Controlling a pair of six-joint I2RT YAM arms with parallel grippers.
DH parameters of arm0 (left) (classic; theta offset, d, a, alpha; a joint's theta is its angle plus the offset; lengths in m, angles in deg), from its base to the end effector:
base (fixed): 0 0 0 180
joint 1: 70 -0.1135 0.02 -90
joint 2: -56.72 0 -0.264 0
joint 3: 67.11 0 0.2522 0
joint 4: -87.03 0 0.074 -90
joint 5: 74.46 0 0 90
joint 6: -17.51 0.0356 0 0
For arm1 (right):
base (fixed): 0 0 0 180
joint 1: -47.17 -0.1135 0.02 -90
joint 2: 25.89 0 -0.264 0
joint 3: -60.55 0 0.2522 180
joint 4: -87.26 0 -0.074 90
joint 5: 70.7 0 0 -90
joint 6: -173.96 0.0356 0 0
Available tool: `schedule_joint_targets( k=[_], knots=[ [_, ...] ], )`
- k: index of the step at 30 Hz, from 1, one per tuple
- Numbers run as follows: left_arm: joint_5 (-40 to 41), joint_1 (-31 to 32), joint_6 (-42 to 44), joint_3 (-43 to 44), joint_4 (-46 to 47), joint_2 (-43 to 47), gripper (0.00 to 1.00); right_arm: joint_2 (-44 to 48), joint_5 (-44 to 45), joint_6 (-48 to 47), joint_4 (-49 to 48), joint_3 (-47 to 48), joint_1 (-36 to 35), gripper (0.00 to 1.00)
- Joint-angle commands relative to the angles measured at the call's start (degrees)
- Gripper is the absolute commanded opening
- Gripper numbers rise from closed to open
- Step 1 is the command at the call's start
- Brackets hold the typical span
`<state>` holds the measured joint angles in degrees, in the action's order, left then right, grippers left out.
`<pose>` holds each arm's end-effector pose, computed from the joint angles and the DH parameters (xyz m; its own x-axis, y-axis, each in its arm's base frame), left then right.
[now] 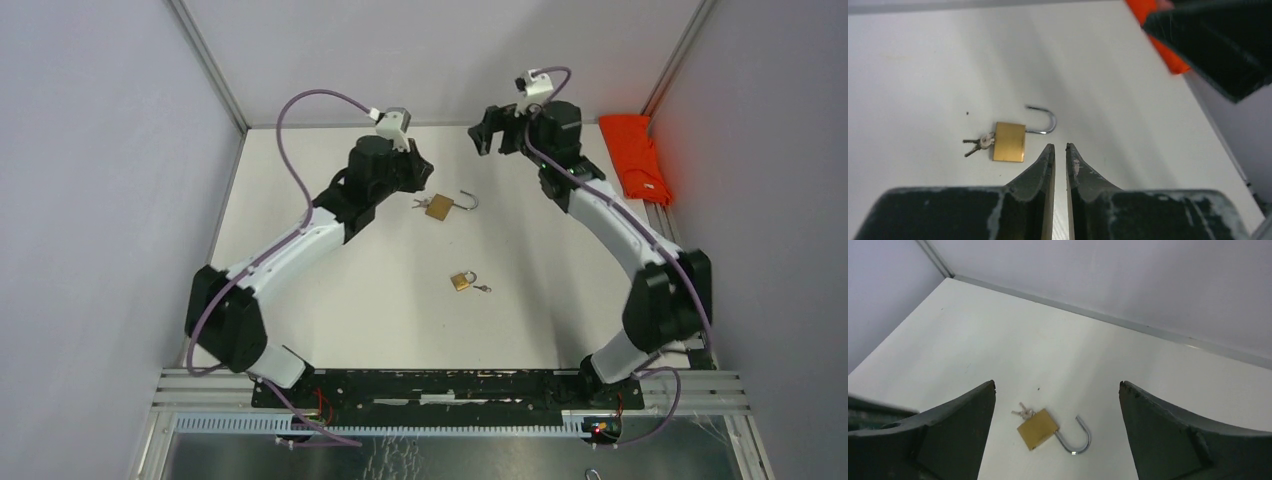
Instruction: Unlock with the key
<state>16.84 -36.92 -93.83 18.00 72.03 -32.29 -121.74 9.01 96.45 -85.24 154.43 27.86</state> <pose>0.3111 -0.2017 0.3248 -0.4448 -0.1444 -0.8839 0.3927 0.8555 -0.3374 0.3815 0.1404 0.3495 -0.2579 0.1351 -0.9567 -0.4464 0.8615 0.2420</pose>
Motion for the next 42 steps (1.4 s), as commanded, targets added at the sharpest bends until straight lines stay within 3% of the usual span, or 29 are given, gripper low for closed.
schedule_joint_targets(
  k=[1,3,5,7,11,17,21,33,42],
  knots=[
    [-7.1,0.1,2.3,-5.1,4.5,4.9,0.19,8.1,-4.0,-2.5,0.6,-12.6,0.3,0.98],
    [-10.5,0.1,-0.4,-7.7,7.3,6.8,0.19,12.1,-10.0,-1.1,-2.3,-20.4,0.2,0.98],
    [-14.9,-0.3,-2.0,-8.6,8.1,8.0,0.11,14.3,-11.8,0.3,0.6,-24.2,0.0,0.98],
    [-18.2,-0.4,-2.5,-8.6,7.6,8.6,0.02,15.7,-9.0,-1.7,7.0,-26.2,-1.0,0.88],
    [-22.5,-0.3,-3.7,-8.4,6.3,8.3,0.02,19.1,-0.1,-4.9,14.6,-31.1,-5.5,0.71],
    [-10.3,0.1,-2.1,-7.5,-5.1,7.4,0.02,17.3,5.7,-3.9,17.3,-34.8,-10.9,0.47],
    [-8.2,0.4,-1.3,-8.5,-7.0,7.5,0.02,12.1,6.8,-3.9,18.3,-33.6,-12.7,0.3],
    [-5.4,0.5,0.2,-11.1,-7.6,6.8,0.02,2.2,7.5,-3.2,19.3,-29.1,-15.7,0.31],
    [-3.5,0.5,1.0,-11.7,-8.5,7.2,0.02,-4.7,7.0,-3.4,21.4,-20.7,-19.7,0.26]
  ],
)
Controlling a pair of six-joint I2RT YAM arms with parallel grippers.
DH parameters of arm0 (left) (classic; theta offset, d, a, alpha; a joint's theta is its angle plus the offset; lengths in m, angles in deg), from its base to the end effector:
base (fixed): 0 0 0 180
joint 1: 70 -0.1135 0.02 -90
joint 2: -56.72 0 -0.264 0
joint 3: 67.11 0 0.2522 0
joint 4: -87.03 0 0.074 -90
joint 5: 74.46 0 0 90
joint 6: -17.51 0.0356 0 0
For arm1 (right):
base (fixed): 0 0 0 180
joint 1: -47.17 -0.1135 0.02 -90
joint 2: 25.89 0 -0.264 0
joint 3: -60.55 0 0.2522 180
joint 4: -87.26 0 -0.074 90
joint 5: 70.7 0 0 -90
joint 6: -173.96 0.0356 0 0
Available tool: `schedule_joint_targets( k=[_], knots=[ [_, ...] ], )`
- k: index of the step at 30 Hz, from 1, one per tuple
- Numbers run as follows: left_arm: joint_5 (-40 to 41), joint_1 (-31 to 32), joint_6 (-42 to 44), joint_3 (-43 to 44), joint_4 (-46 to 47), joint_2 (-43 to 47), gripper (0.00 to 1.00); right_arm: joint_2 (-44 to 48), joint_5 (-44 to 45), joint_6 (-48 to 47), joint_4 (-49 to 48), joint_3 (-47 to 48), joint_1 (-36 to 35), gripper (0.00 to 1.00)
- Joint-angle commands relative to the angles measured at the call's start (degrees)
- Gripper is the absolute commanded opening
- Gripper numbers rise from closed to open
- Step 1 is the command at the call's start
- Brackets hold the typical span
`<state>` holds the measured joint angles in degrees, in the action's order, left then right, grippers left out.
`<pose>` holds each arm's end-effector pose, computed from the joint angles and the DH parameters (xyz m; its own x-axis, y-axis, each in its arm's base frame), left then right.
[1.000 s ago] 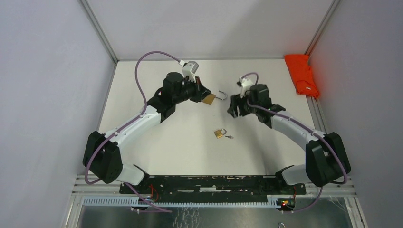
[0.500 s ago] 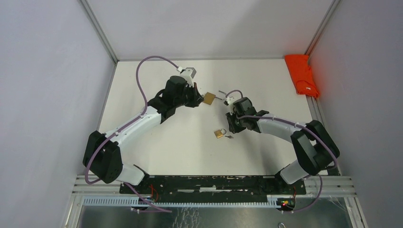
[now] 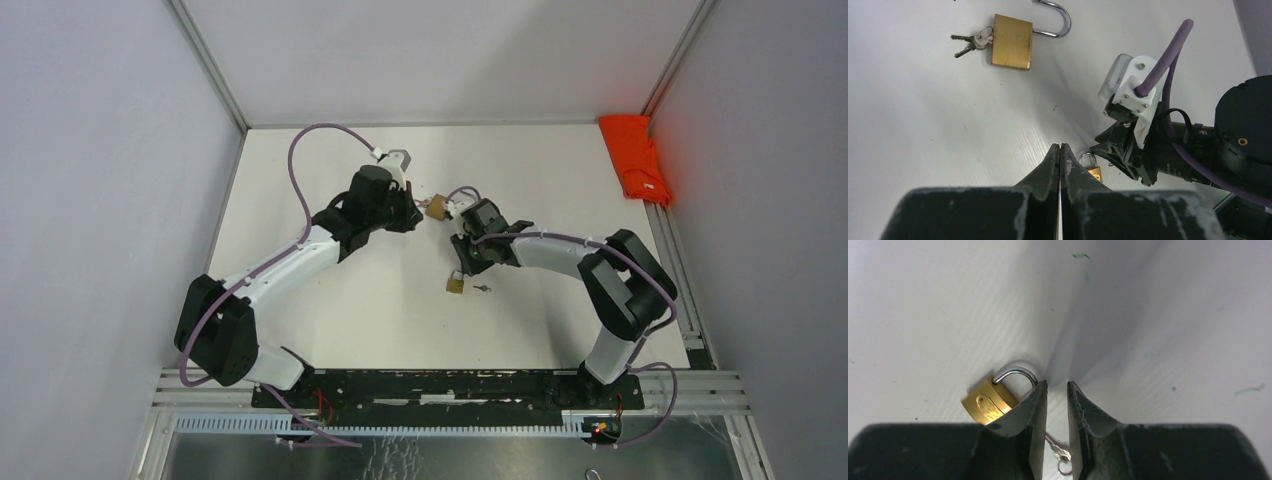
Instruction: Unlock with the key
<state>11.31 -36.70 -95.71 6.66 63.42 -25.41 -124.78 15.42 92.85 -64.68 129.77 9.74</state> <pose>0.2713 -0.1813 0.2804 -0.6432 -0.0479 -0.7642 0.3768 0.8491 -0.3704 0.2673 0.2076 0.1569 -0.7615 -0.3887 -0.5187 -0.5237 0.8405 0.1390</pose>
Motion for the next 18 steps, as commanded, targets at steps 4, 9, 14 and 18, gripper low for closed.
schedule_joint_targets(
  k=[4,9,14,18],
  knots=[
    [1.6,0.3,2.7,-0.9,0.3,0.1,0.02,-0.8,8.2,1.3,2.1,5.6,-1.7,0.28],
    [2.2,0.3,3.0,-1.4,0.5,1.2,0.02,8.1,16.3,-1.8,3.4,2.0,-1.7,0.33],
    [2.5,0.3,2.9,-1.2,0.8,1.0,0.04,15.5,15.4,-5.4,7.6,-2.5,-1.8,0.41],
    [0.7,0.3,2.1,-0.8,1.3,-0.1,0.04,18.0,13.1,-5.5,8.5,-7.2,-3.1,0.47]
  ],
)
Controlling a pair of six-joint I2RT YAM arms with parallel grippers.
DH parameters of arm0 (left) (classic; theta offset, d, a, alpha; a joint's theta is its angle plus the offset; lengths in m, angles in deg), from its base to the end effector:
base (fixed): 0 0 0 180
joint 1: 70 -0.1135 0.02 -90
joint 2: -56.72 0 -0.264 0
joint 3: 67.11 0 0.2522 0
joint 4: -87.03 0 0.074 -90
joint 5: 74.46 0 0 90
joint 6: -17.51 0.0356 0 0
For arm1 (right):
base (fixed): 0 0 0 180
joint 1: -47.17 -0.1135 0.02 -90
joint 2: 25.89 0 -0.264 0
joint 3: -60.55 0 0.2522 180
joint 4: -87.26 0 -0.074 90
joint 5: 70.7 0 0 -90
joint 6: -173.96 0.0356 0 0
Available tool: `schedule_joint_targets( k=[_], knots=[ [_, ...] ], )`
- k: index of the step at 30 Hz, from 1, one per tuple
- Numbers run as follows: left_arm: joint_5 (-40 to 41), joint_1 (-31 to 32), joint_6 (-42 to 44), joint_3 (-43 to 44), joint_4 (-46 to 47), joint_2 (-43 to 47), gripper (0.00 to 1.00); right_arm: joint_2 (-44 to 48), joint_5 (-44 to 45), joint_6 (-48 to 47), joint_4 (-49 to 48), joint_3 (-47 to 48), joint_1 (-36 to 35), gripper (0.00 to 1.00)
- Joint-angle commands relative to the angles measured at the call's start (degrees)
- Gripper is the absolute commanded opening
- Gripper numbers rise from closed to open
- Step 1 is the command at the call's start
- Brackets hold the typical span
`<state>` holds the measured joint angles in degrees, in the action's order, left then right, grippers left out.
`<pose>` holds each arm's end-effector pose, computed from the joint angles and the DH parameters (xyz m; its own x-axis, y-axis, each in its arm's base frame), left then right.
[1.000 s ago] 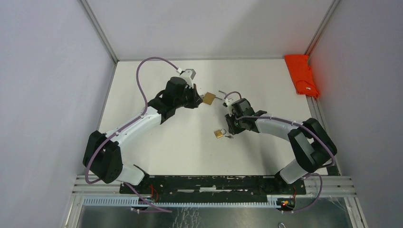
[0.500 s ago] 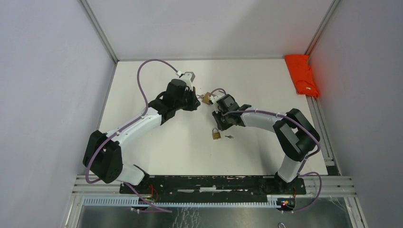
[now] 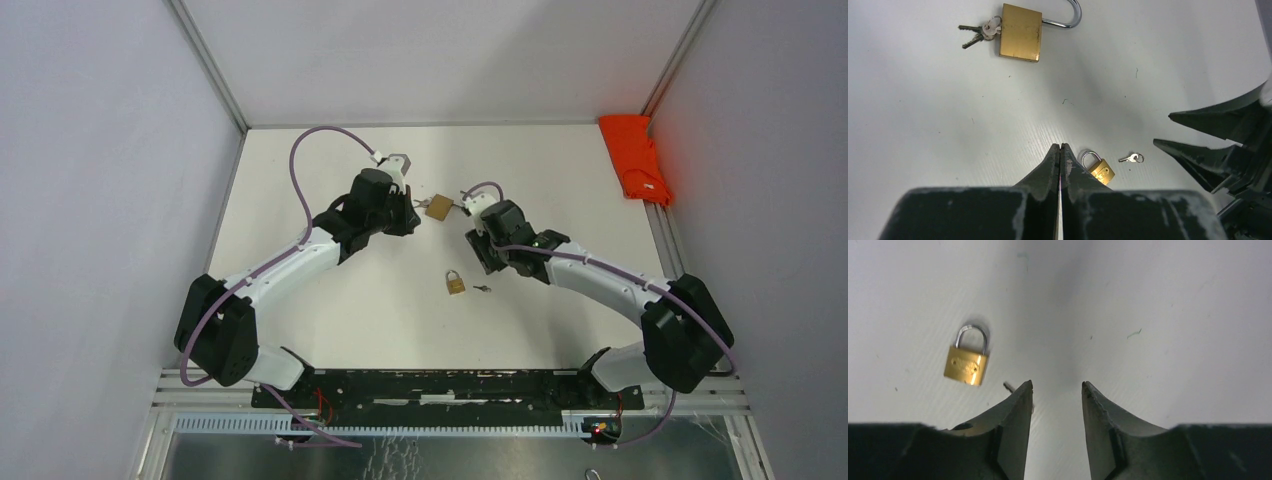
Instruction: Unlock with the key
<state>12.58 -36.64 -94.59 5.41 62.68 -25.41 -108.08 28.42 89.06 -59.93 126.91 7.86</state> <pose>0.2691 -0.1794 0.2717 -0.6524 -0.0203 -0.7576 0.3664 0.8666 -0.3388 0.2348 0.1850 0.2243 -0.6268 -0.3998 -0.6687 -0.4907 0.8693 -0.0598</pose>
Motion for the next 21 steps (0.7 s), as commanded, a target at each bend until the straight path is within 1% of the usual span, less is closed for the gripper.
schedule_joint_targets(
  k=[1,5,10,21],
  knots=[
    [-0.8,0.2,1.0,0.6,2.1,-0.2,0.04,1.7,0.3,-2.0,3.6,-5.1,-1.7,0.49],
    [-0.5,0.4,1.0,0.6,2.4,0.4,0.05,1.2,0.6,-3.4,4.3,-7.3,-3.3,0.52],
    [0.5,0.4,1.3,0.8,1.9,1.1,0.07,-0.3,1.5,-4.6,3.6,-8.0,-4.4,0.52],
    [1.9,0.3,1.9,1.1,0.9,1.3,0.07,-4.2,-2.0,-8.1,2.4,-7.0,-4.4,0.51]
  ],
)
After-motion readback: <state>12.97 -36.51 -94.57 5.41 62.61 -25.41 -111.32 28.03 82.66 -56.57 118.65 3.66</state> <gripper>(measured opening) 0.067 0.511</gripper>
